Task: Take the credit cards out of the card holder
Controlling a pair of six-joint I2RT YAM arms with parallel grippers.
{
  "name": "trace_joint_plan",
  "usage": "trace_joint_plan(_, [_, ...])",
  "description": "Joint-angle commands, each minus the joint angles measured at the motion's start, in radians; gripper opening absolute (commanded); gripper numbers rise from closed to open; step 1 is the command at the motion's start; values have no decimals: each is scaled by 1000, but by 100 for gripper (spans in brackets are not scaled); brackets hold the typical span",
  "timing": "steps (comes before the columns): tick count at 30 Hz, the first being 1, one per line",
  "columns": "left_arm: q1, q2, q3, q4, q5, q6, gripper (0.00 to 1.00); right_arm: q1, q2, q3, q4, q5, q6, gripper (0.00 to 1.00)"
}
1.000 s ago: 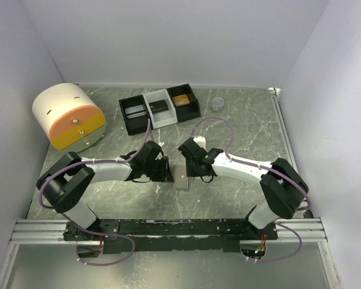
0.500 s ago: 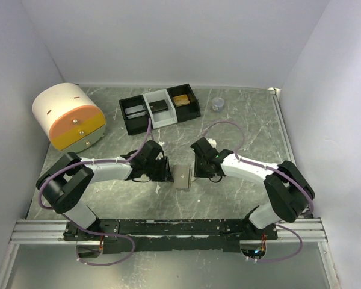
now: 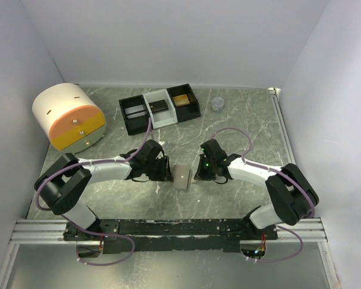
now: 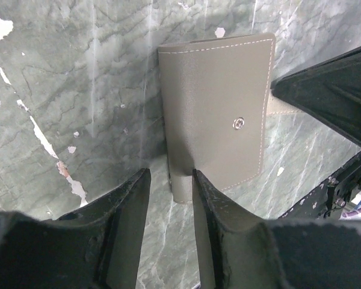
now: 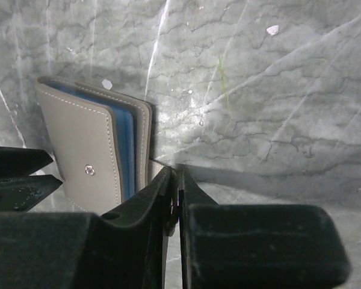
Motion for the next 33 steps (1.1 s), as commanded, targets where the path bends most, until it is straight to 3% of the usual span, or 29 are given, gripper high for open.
trace_joint_plan(1, [-10,-46,32,0,-13,22,48,-3,-40,-17,56,-57,-3,4])
trace_joint_plan(7, [-29,-89,58,14,-11,48,62,-2,-77,7,145,-182,-54,0])
trace_joint_plan(12, [-42,-88,63,34,-15,55,67,-2,-79,35,179,-290,-78,0])
trace_joint_plan(22, [-50,-102,59,-47,-122,20,67,-1,-93,72,266,-450,-68,0])
trace_joint_plan(33, [-51,-251,-28,-143,-278,-58,56,53,1,166,273,-569,-99,0])
